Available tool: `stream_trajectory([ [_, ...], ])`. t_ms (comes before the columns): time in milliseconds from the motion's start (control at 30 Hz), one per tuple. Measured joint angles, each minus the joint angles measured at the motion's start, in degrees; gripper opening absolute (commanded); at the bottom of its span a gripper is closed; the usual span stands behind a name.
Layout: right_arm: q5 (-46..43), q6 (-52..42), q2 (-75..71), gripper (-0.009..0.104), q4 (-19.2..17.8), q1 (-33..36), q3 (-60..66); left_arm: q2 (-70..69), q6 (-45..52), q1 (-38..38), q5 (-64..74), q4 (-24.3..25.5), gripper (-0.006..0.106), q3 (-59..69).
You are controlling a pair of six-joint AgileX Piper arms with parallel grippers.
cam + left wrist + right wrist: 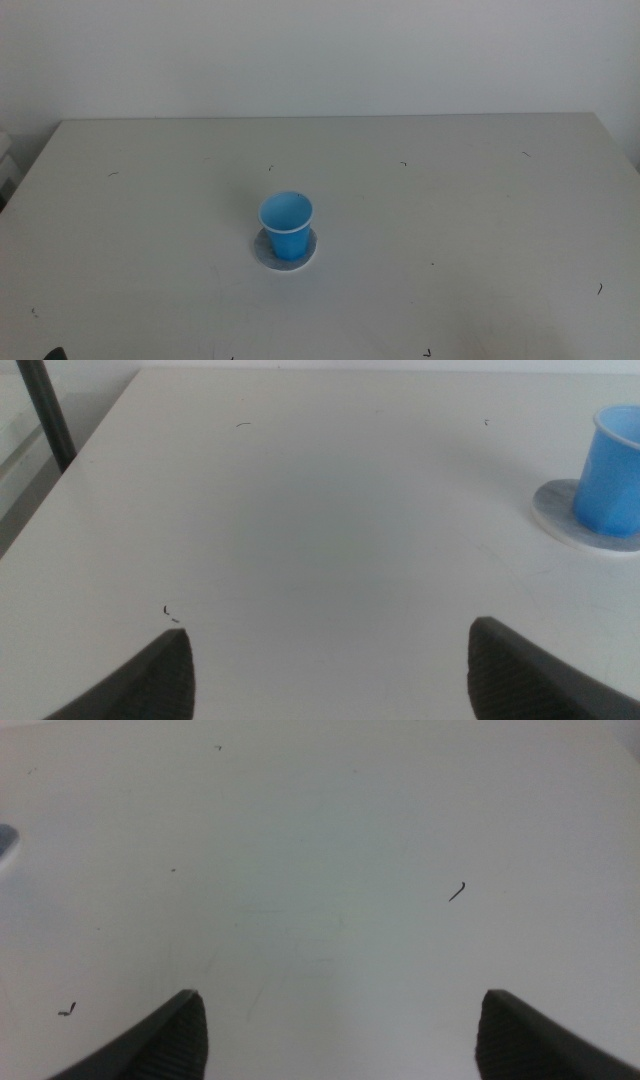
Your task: Place an empty cup on a cup mat.
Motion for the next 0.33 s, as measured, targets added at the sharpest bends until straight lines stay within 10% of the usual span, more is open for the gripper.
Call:
stream_trajectory([
  [333,-2.8,0.0,0.0,0.073,1.2,0.0,1.1,0.0,0.0,0.0,0.0,0.0,0.105,0.0],
])
